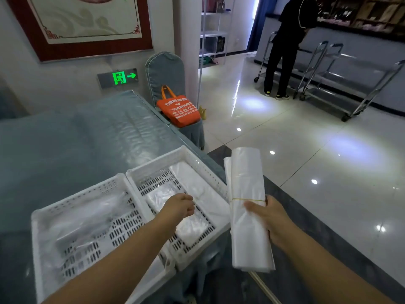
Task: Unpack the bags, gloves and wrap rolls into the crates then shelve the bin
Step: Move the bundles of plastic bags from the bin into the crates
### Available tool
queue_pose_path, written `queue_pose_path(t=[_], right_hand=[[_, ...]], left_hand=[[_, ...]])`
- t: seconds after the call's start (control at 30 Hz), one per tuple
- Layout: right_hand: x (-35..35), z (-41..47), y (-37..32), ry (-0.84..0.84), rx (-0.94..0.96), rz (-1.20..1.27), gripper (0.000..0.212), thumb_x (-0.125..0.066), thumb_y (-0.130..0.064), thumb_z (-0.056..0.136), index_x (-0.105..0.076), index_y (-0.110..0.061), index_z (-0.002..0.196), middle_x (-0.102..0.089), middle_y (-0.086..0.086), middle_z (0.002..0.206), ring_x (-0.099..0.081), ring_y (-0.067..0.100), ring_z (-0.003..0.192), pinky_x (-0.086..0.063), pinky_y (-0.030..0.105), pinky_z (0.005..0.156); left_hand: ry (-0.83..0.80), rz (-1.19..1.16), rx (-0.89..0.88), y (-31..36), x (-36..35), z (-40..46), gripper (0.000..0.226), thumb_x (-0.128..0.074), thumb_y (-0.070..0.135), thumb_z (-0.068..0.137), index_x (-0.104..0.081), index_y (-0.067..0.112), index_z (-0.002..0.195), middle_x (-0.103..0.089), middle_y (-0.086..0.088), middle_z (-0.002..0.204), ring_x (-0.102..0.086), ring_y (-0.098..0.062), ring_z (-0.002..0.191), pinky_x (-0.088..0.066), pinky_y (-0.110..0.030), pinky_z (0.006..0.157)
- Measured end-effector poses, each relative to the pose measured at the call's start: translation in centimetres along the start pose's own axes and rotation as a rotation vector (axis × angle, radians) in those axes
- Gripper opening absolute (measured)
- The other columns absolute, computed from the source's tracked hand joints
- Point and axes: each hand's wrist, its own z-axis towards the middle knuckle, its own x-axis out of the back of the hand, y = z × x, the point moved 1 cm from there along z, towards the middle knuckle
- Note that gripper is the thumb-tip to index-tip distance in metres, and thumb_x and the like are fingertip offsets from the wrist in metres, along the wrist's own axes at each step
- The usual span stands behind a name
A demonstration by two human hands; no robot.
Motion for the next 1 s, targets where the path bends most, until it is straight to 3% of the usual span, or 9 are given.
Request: queue_pose_path(t=[0.13,0.2,0.33,0.43,0.57,0.73,0.83,0.9,1.0], right_hand=[[0.1,4.7,-1.6,-0.007,-0.011,-0.091,0.052,-0.078,-0.022,0.072,-0.049,-0.013,0.115,-0.064,0.009,0.106,-0.066,0.028,0.09,-0.057,0.046,0.075],[-0.3,6.7,-2.3,-0.008,-0.019,-0.121,0.051,-0.078,-0.024,0.071,-0.049,-0.016,0.113,-0.064,0.007,0.104,-0.066,0.027,0.088,-0.057,0.044,0.072],[-1.0,9.8,-3.2,0.001,-0.021,-0.166,0.047,-0.078,-0.024,0.072,-0.048,-0.02,0.108,-0.063,0.001,0.1,-0.065,0.021,0.084,-0.053,0.032,0.059],[-1.3,11.3,-3.8,-0.019,-0.026,-0.203,0.047,-0.078,-0.024,0.071,-0.047,-0.023,0.106,-0.062,-0.001,0.099,-0.065,0.018,0.083,-0.052,0.029,0.056],[-1.6,13.1,-4.2,-0.054,-0.032,-0.244,0.048,-0.079,-0.025,0.07,-0.047,-0.024,0.106,-0.061,-0.003,0.1,-0.064,0.017,0.085,-0.051,0.027,0.057],[-2.2,14.9,-4.4,-0.108,-0.042,-0.272,0.051,-0.078,-0.027,0.07,-0.048,-0.022,0.111,-0.062,-0.002,0.102,-0.064,0.018,0.086,-0.053,0.029,0.061],[-2.7,15.8,-4.9,-0.165,-0.042,-0.266,0.05,-0.078,-0.026,0.071,-0.049,-0.02,0.111,-0.063,0.0,0.104,-0.065,0.019,0.089,-0.054,0.031,0.065],[-3.0,16.3,-5.3,-0.194,-0.032,-0.271,0.049,-0.078,-0.026,0.072,-0.049,-0.02,0.111,-0.062,0.0,0.104,-0.064,0.019,0.089,-0.053,0.029,0.065],[-3.6,16.7,-5.8,-0.226,-0.025,-0.282,0.046,-0.077,-0.025,0.073,-0.048,-0.021,0.109,-0.061,-0.001,0.103,-0.063,0.018,0.089,-0.052,0.028,0.065]], left_hand=[[0.003,-0.021,0.014,1.3,-0.9,5.2,0.043,-0.049,0.001,0.083,-0.047,-0.014,0.123,-0.051,-0.002,0.078,-0.05,-0.01,0.069,-0.046,-0.016,0.068],[0.035,-0.075,0.069,1.4,-1.3,7.6,0.039,-0.044,-0.005,0.087,-0.044,-0.014,0.125,-0.048,0.0,0.075,-0.047,-0.011,0.065,-0.045,-0.025,0.068],[0.141,-0.135,0.172,1.5,-2.5,10.8,0.013,-0.043,0.001,0.089,-0.052,-0.003,0.097,-0.045,-0.008,0.072,-0.045,-0.018,0.061,-0.04,-0.028,0.057],[0.298,-0.223,0.255,1.7,-3.2,12.1,0.018,-0.05,0.006,0.086,-0.046,0.0,0.102,-0.046,-0.013,0.085,-0.045,-0.023,0.075,-0.036,-0.03,0.065],[0.341,-0.249,0.324,1.5,-3.7,13.5,0.017,-0.053,0.01,0.086,-0.04,0.01,0.075,-0.049,-0.013,0.077,-0.047,-0.024,0.068,-0.039,-0.034,0.065],[0.358,-0.205,0.29,1.1,-4.2,14.5,0.021,-0.056,0.009,0.084,-0.053,0.002,0.103,-0.061,-0.017,0.1,-0.059,-0.033,0.088,-0.049,-0.036,0.075],[0.336,-0.126,0.218,1.2,-4.7,14.5,0.018,-0.062,0.015,0.08,-0.058,0.008,0.097,-0.064,-0.01,0.097,-0.062,-0.032,0.09,-0.052,-0.038,0.083],[0.367,0.003,0.169,1.6,-5.1,14.1,0.014,-0.066,0.02,0.077,-0.054,0.014,0.079,-0.063,-0.002,0.083,-0.061,-0.025,0.079,-0.05,-0.031,0.07],[0.384,-0.038,0.075,2.0,-6.2,13.2,0.015,-0.059,0.008,0.078,-0.05,0.018,0.084,-0.063,-0.006,0.089,-0.059,-0.016,0.073,-0.045,-0.027,0.058]])
